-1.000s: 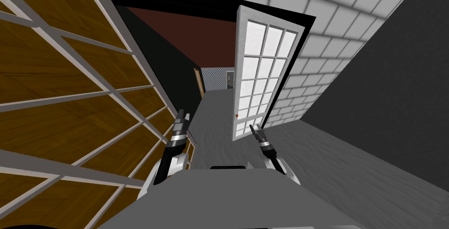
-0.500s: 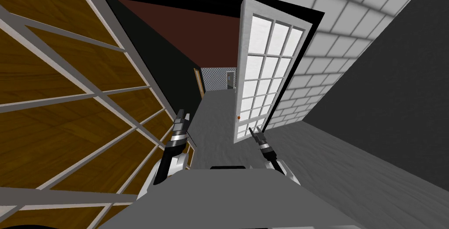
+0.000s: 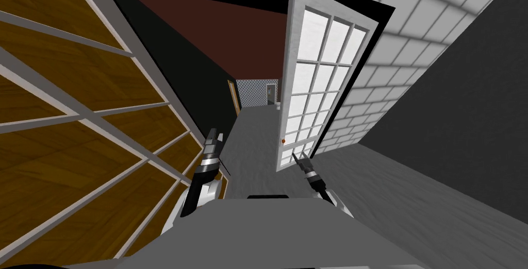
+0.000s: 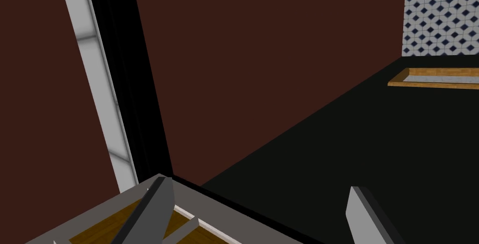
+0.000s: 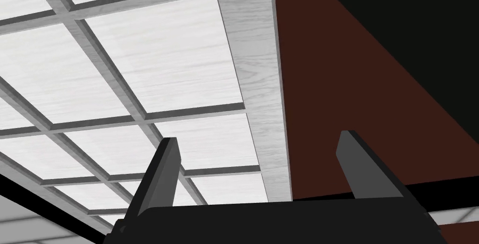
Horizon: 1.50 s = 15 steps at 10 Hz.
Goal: Pull the door open
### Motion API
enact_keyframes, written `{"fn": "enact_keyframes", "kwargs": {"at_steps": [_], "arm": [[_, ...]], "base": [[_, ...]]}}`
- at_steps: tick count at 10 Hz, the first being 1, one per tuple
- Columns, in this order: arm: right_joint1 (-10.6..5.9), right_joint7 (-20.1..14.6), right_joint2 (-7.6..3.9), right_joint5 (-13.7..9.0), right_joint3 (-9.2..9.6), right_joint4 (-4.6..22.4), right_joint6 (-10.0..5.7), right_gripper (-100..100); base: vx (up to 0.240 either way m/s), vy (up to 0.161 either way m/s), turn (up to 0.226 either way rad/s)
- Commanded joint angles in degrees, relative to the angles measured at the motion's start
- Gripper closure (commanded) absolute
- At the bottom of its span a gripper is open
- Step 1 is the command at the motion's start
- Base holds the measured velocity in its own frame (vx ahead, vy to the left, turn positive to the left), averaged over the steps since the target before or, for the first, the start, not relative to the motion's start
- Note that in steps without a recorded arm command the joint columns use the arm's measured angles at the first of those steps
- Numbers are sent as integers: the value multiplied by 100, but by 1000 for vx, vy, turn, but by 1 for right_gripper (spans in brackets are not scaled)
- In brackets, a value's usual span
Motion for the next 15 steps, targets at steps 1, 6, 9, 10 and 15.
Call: {"fn": "enact_keyframes", "kwargs": {"at_steps": [1, 6, 9, 10, 15], "arm": [[-64, 178, 1, 70, -15, 247, -59, -100], [-216, 535, -55, 224, -63, 836, -194, -100], [-339, 822, -98, 348, -101, 1309, -302, -100], [-358, 867, -105, 368, -107, 1384, -320, -100], [-401, 1070, -214, 359, -275, 1849, -515, -100]], "base": [[126, 54, -3], [90, 32, -3], [149, 50, -4], [133, 28, -1], [106, 33, 46]]}}
